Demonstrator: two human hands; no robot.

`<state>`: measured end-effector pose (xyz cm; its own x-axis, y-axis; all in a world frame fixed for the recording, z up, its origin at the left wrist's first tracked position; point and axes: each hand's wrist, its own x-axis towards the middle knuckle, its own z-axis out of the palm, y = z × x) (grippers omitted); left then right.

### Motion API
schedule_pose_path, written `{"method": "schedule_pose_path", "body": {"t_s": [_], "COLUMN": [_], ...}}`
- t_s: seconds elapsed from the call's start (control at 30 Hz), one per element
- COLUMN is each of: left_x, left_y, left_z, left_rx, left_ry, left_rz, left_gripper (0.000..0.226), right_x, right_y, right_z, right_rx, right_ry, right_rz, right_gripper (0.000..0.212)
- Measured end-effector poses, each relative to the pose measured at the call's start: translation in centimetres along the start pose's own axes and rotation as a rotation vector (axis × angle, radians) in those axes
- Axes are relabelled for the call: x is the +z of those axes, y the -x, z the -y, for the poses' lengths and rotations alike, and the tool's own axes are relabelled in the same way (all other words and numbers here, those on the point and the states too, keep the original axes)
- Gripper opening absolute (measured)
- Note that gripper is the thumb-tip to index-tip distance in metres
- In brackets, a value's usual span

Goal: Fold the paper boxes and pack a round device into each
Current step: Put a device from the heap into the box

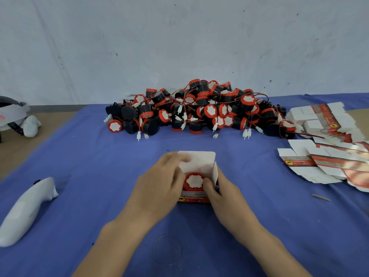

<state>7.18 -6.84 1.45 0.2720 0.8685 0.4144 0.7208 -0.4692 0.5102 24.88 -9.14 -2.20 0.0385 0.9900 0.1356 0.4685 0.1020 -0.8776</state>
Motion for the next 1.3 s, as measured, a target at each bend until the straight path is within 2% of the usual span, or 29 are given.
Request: {"method": "schedule_pose_path", "body": {"t_s": [0.03,0.1,0.13,0.2,0.3,0.4,0.5,0.57,0.77,0.9,1.03,1.2,1.3], "left_x": [-0.3,-0.7,-0.7,-0.5,0.2,0.7,0.9,1.2,2.5,3.0,3.2,2.3,0.8], "left_y": [0.0,-0.2,-0.2,-0.1,0.0,-0.4,-0.9,-1.1,-1.3,-0.9,-0.4,0.0,0.1], "left_z": [0.1,0.4,0.6,0.8,1.1,1.0,1.4,1.5,1.1,0.9,0.6,1.3,2.3], "left_rx": [-0.056,-0.177,-0.221,-0.272,-0.318,-0.355,-0.401,-0.422,-0.349,-0.312,-0.284,-0.283,-0.272], "left_ry": [0.204,0.474,0.546,0.608,0.652,0.639,0.676,0.730,0.639,0.512,0.537,0.700,0.748], "left_rz": [-0.064,-0.125,-0.107,-0.002,0.094,0.090,0.104,0.090,0.062,0.025,-0.018,0.128,0.214], "left_gripper": [0.030,0.031,0.032,0.028,0.017,0.015,0.023,0.020,0.023,0.018,0.020,0.023,0.028], "right_x": [-0.1,-0.3,-0.4,-0.7,-1.1,-1.1,-1.1,-1.3,-1.5,-1.3,-0.9,-0.5,-0.7], "right_y": [0.0,-0.1,-0.2,-0.4,-0.7,-0.9,-1.1,-1.2,-1.4,-1.4,-1.2,-1.1,-1.3], "right_z": [0.0,0.3,0.4,0.7,0.6,0.3,0.2,0.2,-0.1,-0.2,-0.2,-0.1,-0.2], "right_rx": [0.008,0.044,0.064,0.108,0.131,0.106,0.090,0.087,0.084,0.061,0.035,0.028,0.006], "right_ry": [-0.025,-0.150,-0.224,-0.316,-0.314,-0.315,-0.316,-0.311,-0.345,-0.380,-0.357,-0.329,-0.325], "right_rz": [0.029,0.098,0.110,0.103,0.107,0.111,0.127,0.147,0.176,0.195,0.221,0.145,0.129], "right_gripper": [0.021,0.040,0.050,0.055,0.049,0.037,0.033,0.031,0.030,0.027,0.026,0.031,0.021]}}
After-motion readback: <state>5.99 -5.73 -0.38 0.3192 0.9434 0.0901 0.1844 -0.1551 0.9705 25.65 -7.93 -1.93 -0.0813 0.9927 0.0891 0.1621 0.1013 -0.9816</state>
